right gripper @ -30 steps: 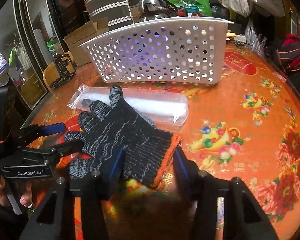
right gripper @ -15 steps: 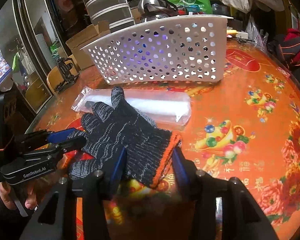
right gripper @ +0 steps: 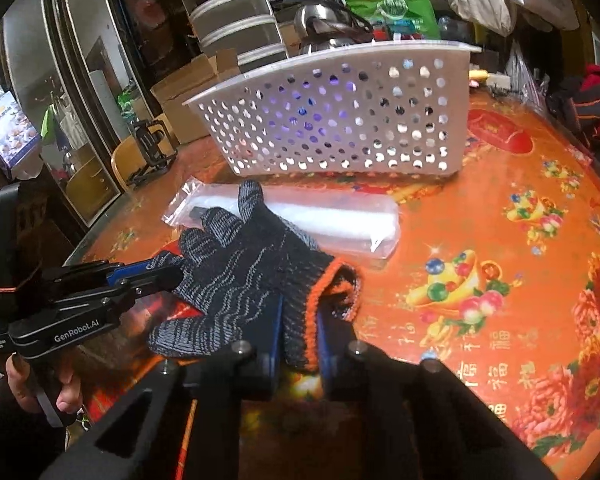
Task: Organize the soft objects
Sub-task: 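Grasp the black gloves with the left tool while the right tool grasps the cuff, then carry the black gloves into the white basket and open both tools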
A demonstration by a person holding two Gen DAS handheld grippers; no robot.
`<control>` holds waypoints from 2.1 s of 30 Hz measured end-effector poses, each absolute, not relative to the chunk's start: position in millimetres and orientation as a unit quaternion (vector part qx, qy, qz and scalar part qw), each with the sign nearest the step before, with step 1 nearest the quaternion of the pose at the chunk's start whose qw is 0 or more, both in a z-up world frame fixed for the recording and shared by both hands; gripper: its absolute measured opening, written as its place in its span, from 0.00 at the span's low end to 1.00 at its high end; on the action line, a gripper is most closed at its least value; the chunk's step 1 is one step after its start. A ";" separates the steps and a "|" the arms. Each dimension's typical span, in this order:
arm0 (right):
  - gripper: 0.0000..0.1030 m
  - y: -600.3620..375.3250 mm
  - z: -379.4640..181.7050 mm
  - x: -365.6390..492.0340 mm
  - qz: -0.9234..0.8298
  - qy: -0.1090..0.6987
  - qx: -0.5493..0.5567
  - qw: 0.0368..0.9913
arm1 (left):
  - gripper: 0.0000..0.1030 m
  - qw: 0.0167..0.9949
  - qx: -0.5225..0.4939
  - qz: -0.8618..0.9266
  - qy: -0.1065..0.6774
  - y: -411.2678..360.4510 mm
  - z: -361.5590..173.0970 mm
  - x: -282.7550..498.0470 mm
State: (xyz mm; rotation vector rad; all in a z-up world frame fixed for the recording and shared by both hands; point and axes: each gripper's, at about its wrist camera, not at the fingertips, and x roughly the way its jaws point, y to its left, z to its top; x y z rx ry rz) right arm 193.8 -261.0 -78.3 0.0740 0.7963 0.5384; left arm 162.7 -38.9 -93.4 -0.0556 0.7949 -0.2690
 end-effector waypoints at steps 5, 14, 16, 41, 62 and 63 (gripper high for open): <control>0.12 -258.8 -70.0 184.1 0.248 0.354 0.019 0.902 | 0.14 0.925 -0.028 -0.127 0.358 -37.3 -84.7 152.0; 0.12 -255.0 -38.8 173.8 0.259 0.317 0.014 0.912 | 0.14 0.937 -0.041 -0.125 0.323 -26.4 -49.4 141.2; 0.12 -254.2 -29.3 172.8 0.265 0.310 0.014 0.913 | 0.14 0.940 -0.047 -0.125 0.314 -22.5 -35.3 141.9; 0.12 -246.0 127.7 328.6 0.226 0.243 -0.001 0.943 | 0.14 0.962 -0.005 -0.087 0.259 -44.9 144.8 329.5; 0.14 -239.0 28.6 433.1 0.188 0.328 -0.045 0.925 | 0.17 0.922 -0.022 -0.040 0.384 -61.1 14.2 441.8; 0.16 -241.6 26.2 434.9 0.190 0.332 -0.037 0.923 | 0.24 0.920 -0.020 -0.042 0.388 -60.8 10.7 443.1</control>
